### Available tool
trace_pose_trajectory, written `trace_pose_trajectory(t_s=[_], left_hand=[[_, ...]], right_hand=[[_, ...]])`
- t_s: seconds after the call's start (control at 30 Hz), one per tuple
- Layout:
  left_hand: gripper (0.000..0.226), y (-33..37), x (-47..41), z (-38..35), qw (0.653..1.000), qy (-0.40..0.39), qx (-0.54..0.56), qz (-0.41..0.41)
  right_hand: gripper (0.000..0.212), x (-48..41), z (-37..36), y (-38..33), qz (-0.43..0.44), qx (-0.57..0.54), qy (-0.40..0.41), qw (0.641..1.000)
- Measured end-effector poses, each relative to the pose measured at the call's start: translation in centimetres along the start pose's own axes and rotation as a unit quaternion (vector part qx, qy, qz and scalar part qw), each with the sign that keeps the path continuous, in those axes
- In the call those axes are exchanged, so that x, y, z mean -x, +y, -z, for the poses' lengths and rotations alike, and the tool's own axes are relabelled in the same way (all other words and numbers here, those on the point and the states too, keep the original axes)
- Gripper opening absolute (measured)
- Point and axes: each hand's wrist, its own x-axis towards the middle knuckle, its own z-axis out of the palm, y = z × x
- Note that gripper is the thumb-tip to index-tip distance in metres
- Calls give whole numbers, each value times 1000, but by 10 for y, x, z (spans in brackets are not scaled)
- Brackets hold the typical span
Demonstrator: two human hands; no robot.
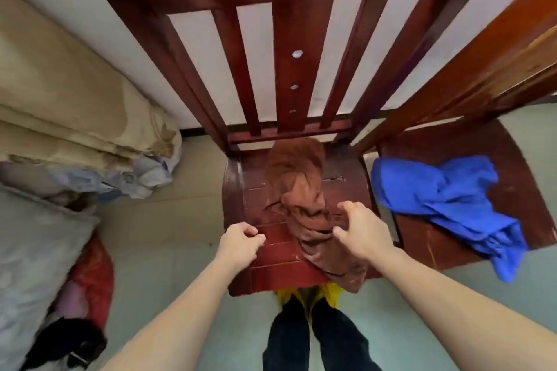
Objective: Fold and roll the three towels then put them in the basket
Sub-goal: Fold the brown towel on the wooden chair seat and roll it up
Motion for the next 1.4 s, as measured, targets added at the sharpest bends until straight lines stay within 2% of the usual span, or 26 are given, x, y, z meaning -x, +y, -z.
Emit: trace_pose_trajectory(t_s=[0.13,0.2,0.27,0.33,0.4,0.47,0.53,0.6,0.7,0.73,0.77,0.83,0.87,0.9,0.97,1.0,1.07,1.1,1.2,1.23,1.27,1.33,1.37,1.4], left_hand=[[31,-3,-65,-25,998,53,34,-5],[38,1,-87,-39,997,63,42,-24],[27,3,-105,-56,995,74,38,-51],[11,5,-115,-68,991,112,44,-53],[10,4,-120,-68,981,167,98,-11],[8,0,-120,-51,954,234,181,38],[14,-4,-119,-29,932,287,211,70],[18,0,-115,-14,923,312,209,79],[19,9,-107,-13,901,339,259,82],[21,11,-103,-16,890,339,291,93],[24,11,-98,-21,881,326,325,111],[34,9,-84,-39,880,259,362,169],[38,8,-78,-52,886,209,362,201],[40,7,-71,-66,894,149,356,227],[40,6,-61,-96,898,12,358,256],[38,7,-59,-108,893,-30,366,259],[31,7,-59,-121,876,-27,411,251],[27,7,-61,-121,861,7,445,245],[12,-4,-68,-100,806,125,531,229],[6,-9,-69,-91,809,148,526,218],[6,-14,-68,-85,831,166,490,202],[19,-24,-64,-77,900,195,358,156],[22,-29,-61,-75,916,208,314,135],[24,-34,-60,-74,923,212,297,124]], right_hand=[[84,-40,-48,9,-18,-105,13,994],[90,-56,-67,13,-21,-160,10,987],[84,-68,-85,20,-8,-204,8,979],[65,-72,-95,22,-2,-228,20,973],[42,-70,-97,29,-9,-263,52,963],[28,-61,-94,43,-24,-271,81,959],[22,-45,-91,60,-28,-250,111,961],[21,-24,-89,70,0,-215,124,969],[26,0,-91,68,36,-172,23,984],[24,3,-90,67,48,-148,-6,988],[20,3,-87,66,59,-132,-2,989],[9,-12,-78,65,38,-170,88,981],[10,-25,-73,64,3,-210,136,968],[19,-42,-69,64,-39,-247,162,955],[43,-76,-67,60,-130,-321,112,931],[44,-86,-69,55,-163,-357,73,917],[19,-92,-79,50,-167,-399,39,901],[12,-87,-81,50,-152,-391,63,906],[11,-55,-85,65,-145,-341,162,915],[12,-40,-88,71,-148,-332,162,917],[13,-27,-92,76,-153,-312,132,928],[12,-4,-104,78,-166,-256,-6,952],[13,1,-107,75,-165,-234,-61,956],[16,1,-107,73,-162,-222,-77,958]])
